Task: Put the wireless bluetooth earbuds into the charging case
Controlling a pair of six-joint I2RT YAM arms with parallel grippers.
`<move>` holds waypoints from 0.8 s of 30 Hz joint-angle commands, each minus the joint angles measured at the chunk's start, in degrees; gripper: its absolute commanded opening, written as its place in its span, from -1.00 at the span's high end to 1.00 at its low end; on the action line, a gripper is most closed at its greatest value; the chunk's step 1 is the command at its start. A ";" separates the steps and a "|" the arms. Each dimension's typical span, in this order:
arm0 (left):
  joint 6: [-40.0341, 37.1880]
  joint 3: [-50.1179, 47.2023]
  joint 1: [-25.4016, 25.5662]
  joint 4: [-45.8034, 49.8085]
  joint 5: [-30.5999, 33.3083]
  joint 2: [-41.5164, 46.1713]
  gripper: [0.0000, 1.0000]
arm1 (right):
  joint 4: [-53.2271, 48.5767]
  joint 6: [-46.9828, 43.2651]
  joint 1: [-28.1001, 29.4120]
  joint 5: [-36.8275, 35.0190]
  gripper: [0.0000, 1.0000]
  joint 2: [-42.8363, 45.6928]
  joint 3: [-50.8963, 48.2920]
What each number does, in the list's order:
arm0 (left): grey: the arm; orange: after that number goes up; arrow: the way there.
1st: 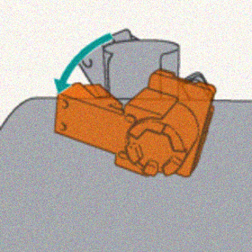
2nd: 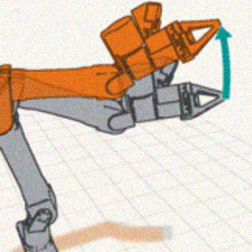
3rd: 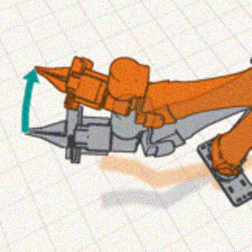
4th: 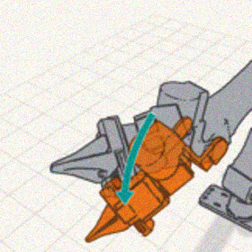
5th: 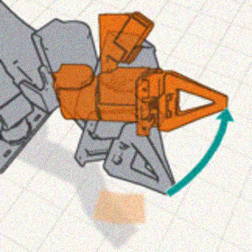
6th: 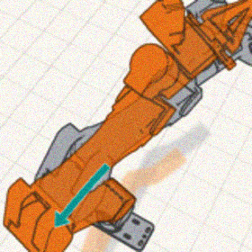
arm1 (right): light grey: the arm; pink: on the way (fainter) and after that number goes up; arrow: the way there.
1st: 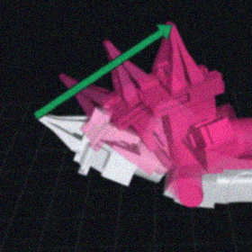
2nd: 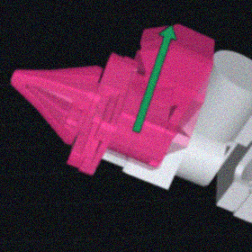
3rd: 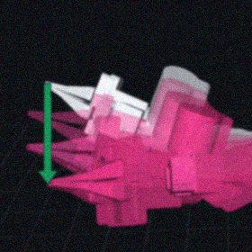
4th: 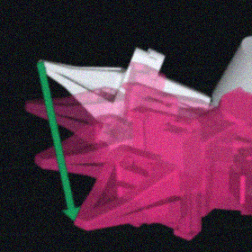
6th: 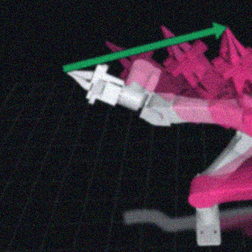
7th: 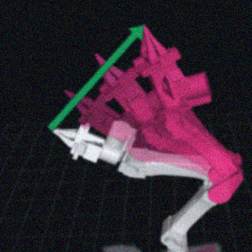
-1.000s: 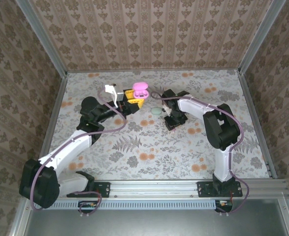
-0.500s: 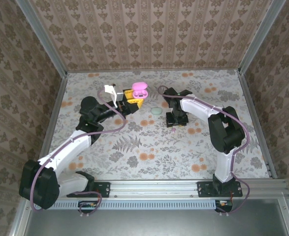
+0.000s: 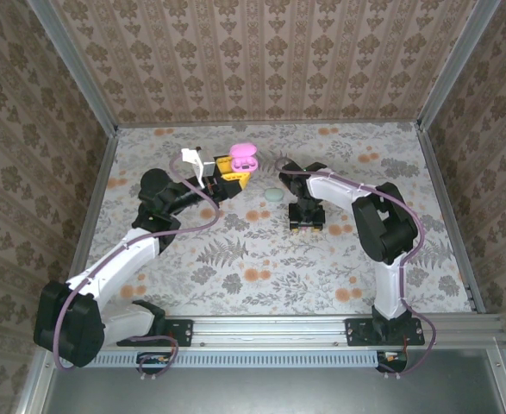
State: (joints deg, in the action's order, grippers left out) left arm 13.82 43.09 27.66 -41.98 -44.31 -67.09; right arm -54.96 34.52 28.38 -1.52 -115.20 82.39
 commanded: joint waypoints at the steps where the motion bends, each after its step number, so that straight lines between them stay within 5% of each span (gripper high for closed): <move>1: -0.66 -0.19 -0.36 -1.00 -0.69 0.37 0.48 | -3.27 0.02 0.18 -2.13 0.03 -0.56 0.86; 24: -0.74 -0.83 -0.37 -0.83 -0.43 0.64 0.48 | -6.38 -6.46 -0.61 -6.68 0.05 3.48 -2.17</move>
State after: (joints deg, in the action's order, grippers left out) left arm 13.82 43.00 27.66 -41.95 -44.29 -67.11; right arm -58.13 29.93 27.90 -5.96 -113.84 81.52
